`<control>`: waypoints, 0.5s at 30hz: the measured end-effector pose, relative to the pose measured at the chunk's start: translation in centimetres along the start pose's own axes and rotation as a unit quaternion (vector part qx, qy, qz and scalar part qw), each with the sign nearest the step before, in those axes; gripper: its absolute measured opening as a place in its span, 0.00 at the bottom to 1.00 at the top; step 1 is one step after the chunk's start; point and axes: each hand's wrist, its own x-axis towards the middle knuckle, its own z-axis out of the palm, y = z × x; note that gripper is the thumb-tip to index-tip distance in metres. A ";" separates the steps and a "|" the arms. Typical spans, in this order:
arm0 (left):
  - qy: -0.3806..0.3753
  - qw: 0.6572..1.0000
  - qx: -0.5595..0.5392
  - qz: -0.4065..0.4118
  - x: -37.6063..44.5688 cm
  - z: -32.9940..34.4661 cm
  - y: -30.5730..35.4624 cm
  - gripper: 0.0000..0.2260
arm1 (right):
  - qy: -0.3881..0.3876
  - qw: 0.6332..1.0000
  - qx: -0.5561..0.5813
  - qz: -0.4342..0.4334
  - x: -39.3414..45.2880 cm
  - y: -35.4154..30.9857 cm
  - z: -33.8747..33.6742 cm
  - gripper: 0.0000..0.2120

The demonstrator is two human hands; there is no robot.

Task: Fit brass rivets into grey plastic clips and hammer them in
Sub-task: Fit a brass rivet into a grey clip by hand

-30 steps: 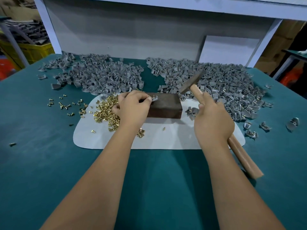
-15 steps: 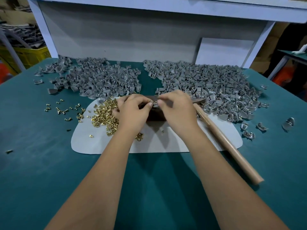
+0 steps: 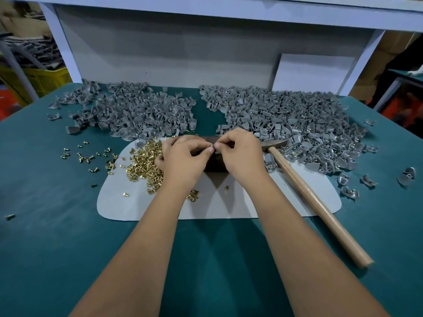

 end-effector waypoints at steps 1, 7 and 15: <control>0.000 1.000 -0.005 0.002 0.0 0.0 -0.1 0.03 | -0.005 1.000 -0.008 0.003 0.1 -0.1 0.0 0.04; 0.001 1.000 -0.013 0.011 0.2 0.2 -0.2 0.03 | -0.018 0.999 -0.043 0.022 0.5 -0.4 0.0 0.05; 0.011 1.000 0.019 -0.002 -0.2 0.4 -0.1 0.04 | 0.079 0.997 -0.016 -0.011 -1.0 0.1 1.4 0.05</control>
